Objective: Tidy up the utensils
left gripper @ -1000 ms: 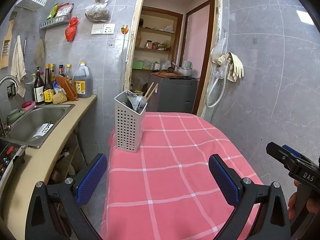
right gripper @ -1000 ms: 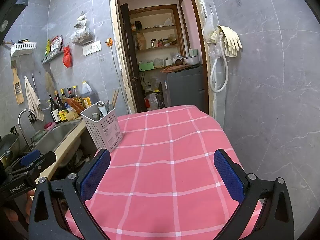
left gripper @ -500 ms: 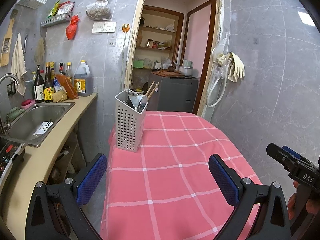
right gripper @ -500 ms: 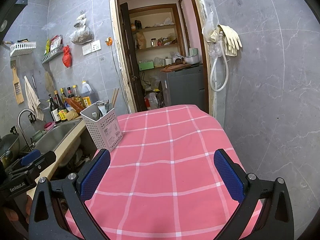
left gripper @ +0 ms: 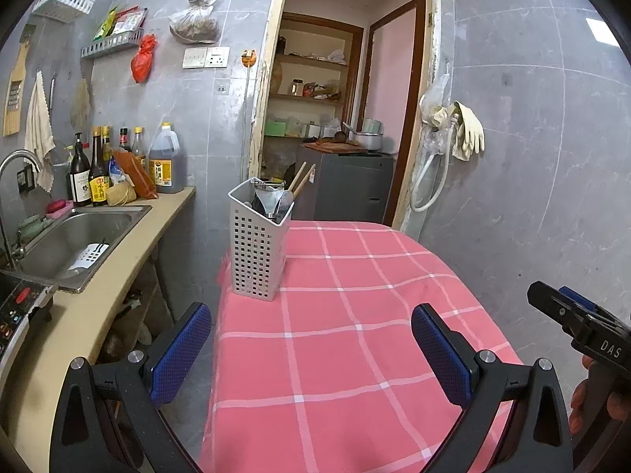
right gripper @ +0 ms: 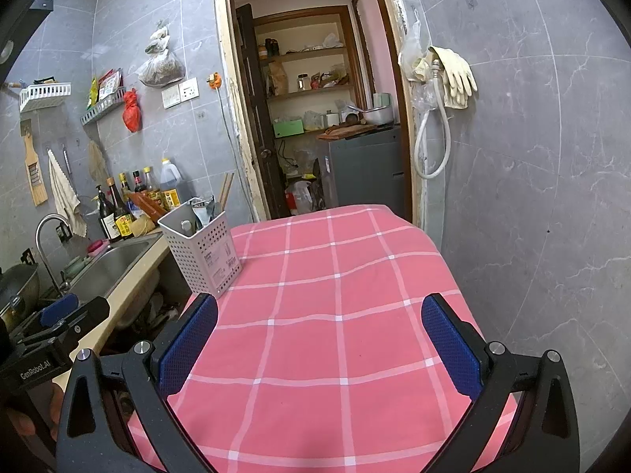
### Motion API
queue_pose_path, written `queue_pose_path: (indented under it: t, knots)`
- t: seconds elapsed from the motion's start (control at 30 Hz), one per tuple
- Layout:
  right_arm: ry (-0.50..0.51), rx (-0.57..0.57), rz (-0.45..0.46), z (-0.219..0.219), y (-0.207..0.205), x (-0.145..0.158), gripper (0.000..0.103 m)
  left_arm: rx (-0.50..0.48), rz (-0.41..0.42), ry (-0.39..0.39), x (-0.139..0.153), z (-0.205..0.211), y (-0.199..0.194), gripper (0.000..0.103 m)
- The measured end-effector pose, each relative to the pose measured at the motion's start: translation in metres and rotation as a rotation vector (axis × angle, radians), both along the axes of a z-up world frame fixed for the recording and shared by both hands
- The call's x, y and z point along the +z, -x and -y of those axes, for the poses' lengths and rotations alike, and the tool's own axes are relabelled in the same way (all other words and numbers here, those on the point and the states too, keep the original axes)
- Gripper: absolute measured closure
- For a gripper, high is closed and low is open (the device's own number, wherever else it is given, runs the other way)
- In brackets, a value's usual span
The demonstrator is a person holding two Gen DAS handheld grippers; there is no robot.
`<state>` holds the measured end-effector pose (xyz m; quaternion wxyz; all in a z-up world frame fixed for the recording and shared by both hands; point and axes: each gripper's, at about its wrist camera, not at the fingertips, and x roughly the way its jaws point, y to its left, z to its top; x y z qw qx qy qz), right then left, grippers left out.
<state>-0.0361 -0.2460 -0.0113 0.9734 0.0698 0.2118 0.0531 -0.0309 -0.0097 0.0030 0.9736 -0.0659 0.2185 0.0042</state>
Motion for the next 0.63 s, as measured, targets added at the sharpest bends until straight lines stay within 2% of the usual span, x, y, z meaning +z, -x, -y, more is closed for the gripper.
queue_pose_path:
  t: [0.63]
  knots:
    - [-0.001,0.002,-0.016,-0.002,0.004,-0.012,0.001,0.01,-0.032,0.013,-0.004,-0.003,-0.003,0.001]
